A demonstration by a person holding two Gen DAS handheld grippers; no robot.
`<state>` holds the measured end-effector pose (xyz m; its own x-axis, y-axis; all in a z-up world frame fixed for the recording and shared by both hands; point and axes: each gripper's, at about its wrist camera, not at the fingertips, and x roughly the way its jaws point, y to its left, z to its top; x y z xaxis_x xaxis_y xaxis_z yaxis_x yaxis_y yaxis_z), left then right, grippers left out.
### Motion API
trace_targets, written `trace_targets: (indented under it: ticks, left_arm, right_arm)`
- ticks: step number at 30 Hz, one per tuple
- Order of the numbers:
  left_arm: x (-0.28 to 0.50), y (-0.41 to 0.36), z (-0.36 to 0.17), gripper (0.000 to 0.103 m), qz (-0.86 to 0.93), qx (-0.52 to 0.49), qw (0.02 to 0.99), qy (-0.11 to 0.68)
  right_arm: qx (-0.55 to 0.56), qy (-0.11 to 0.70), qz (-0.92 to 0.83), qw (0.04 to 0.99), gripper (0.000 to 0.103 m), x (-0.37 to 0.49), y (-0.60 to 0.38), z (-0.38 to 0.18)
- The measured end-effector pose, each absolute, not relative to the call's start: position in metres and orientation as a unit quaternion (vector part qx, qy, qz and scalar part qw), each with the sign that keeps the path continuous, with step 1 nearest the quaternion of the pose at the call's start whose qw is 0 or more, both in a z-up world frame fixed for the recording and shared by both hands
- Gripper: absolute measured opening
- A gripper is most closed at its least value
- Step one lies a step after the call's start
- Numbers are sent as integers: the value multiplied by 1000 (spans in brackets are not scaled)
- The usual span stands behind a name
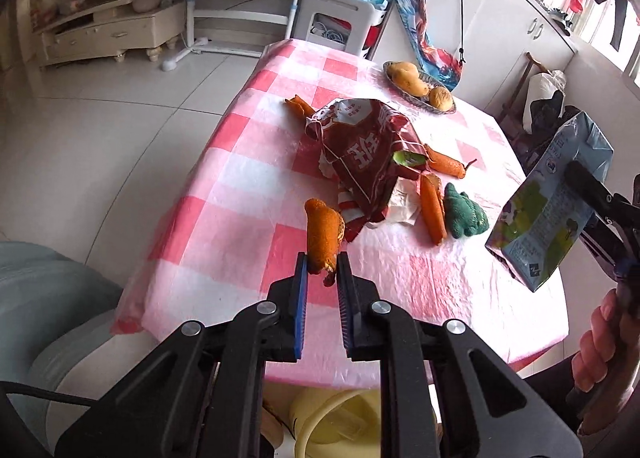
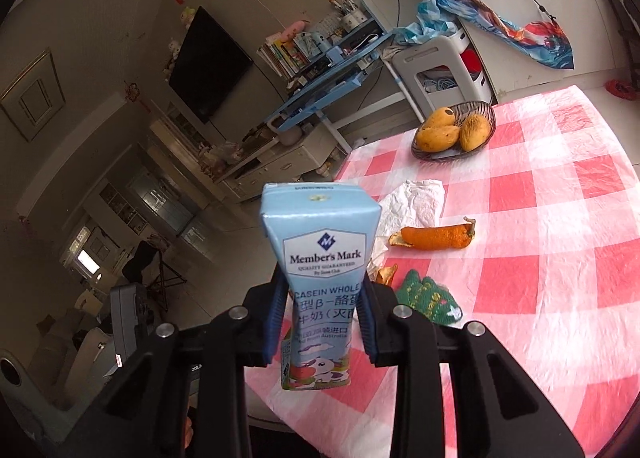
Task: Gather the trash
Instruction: 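Grasp the milk carton with the right gripper while the left grasps an orange peel, then drop the milk carton and orange peel into the yellow basin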
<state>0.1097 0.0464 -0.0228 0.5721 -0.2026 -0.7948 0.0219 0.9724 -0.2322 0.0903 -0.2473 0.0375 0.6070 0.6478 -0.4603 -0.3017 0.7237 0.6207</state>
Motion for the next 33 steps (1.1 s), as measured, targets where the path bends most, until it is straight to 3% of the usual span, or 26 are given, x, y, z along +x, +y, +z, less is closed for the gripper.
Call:
trace_targets:
  ticks: [9,21,27,33]
  left_arm:
    - [56,29,-19,14,-77,-88,892,436]
    - [8,12,-21,14,-113,-77,890,435]
    - [-14,-2,-29,14,-128,-59,883,447]
    - [-41,-25,-51,14,-150,-25,856,494]
  right_arm:
    - [171,369,294,865,32,18,-220,31]
    - [129,499,276,812,33,-51,-198,-30]
    - [121,484,244,832,59,-57,-201,-28]
    - [163,443,195,860,68,-59,-224,-19]
